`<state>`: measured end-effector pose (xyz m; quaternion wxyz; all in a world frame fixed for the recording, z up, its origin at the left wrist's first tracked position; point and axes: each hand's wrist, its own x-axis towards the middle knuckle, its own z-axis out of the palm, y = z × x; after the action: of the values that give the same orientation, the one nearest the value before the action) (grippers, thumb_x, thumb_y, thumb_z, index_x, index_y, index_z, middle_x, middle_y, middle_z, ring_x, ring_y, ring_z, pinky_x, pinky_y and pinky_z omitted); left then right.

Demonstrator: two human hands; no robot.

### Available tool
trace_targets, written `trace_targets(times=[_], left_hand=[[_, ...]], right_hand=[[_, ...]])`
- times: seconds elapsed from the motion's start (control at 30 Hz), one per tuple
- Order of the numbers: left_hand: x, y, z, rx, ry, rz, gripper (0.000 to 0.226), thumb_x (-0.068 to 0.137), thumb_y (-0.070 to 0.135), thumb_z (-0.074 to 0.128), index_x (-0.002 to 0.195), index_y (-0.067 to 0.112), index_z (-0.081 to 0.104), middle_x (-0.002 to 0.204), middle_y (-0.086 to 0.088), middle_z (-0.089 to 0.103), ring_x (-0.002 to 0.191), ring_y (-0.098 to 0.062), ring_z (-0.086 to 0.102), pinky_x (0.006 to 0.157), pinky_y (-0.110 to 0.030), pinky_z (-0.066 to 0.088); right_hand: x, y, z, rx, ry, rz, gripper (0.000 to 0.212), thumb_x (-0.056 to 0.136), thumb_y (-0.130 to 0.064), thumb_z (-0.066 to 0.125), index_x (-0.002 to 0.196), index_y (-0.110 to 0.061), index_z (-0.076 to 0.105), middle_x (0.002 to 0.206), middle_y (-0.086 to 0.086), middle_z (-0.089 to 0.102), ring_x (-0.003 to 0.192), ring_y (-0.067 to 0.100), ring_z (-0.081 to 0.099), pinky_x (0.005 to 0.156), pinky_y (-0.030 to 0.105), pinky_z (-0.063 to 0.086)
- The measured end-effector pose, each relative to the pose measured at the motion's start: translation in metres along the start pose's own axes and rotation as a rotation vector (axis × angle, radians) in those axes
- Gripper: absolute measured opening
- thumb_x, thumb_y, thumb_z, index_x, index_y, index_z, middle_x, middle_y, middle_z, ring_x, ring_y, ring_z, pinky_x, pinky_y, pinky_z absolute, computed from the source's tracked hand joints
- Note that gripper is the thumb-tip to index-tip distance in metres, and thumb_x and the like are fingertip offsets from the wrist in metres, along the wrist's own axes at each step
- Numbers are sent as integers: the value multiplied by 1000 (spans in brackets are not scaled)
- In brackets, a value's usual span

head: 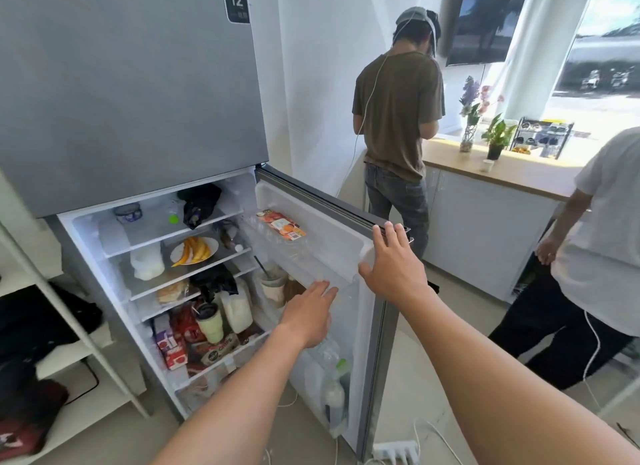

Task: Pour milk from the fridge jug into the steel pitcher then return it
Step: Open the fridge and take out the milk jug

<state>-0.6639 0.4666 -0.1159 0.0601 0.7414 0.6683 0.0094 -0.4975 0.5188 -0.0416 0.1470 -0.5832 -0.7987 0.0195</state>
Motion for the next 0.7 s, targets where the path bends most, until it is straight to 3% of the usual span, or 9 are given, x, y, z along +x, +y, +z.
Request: trace_targets(times=[0.1,0.2,0.27,0.4,0.47,0.53,0.6,0.63,0.7], left_hand=[[2,0,1,8,-17,2,60,105,23,37,159,18,11,168,-1,5,154,-18,3,121,-40,23],[4,-2,0,10,-41,2,61,105,23,38,159,21,9,168,0,3,154,-19,3,122,-42,22],[3,-3,-1,25,-58,0,65,105,26,39,160,24,5,168,1,-1,154,-20,0,123,-44,16],[-10,-15,7,29,-6,-42,78,102,31,45,158,29,-10,167,-3,-12,154,-24,-3,124,-47,5],[-19,-27,11,-4,15,-81,80,102,32,47,158,28,-9,167,-7,-11,154,-26,2,124,-46,4],[-30,-46,18,-19,-16,-146,78,101,34,47,159,26,-5,167,-9,-4,154,-27,5,124,-49,5],[-44,-70,33,-33,-62,-208,73,101,34,45,159,24,3,165,-9,13,151,-26,15,122,-52,8],[-47,-80,37,-42,-92,-236,69,101,34,43,159,23,8,161,-8,22,149,-26,21,121,-54,9],[-48,-111,58,-86,-165,-300,60,101,35,41,156,22,20,155,-6,35,145,-25,30,120,-54,12]], right_hand=[[-1,0,-2,-39,-20,20,72,94,-51,47,152,-17,21,163,5,-2,149,24,-12,108,41,38],[0,-1,1,-52,-18,19,71,92,-54,48,149,-18,29,163,6,-3,149,26,-13,105,42,41],[2,-1,4,-49,-12,12,68,92,-54,48,148,-20,31,163,8,-3,149,28,-13,110,44,35],[8,0,14,-1,55,16,60,94,-49,44,146,-20,36,162,15,5,149,31,-6,118,50,5],[8,3,16,55,209,11,49,94,-42,48,136,-17,46,158,17,17,148,32,4,115,51,7],[8,-5,18,106,345,-109,31,95,-32,49,117,-14,59,140,13,44,134,33,34,105,47,24],[2,-26,28,191,284,-218,23,97,-29,46,88,-14,61,101,6,63,96,30,58,77,38,40],[-2,-39,33,212,203,-240,28,98,-29,44,76,-14,54,84,5,63,79,30,59,64,35,39],[3,-70,71,216,40,-274,35,98,-32,43,67,-15,45,66,5,60,64,31,57,54,36,39]])
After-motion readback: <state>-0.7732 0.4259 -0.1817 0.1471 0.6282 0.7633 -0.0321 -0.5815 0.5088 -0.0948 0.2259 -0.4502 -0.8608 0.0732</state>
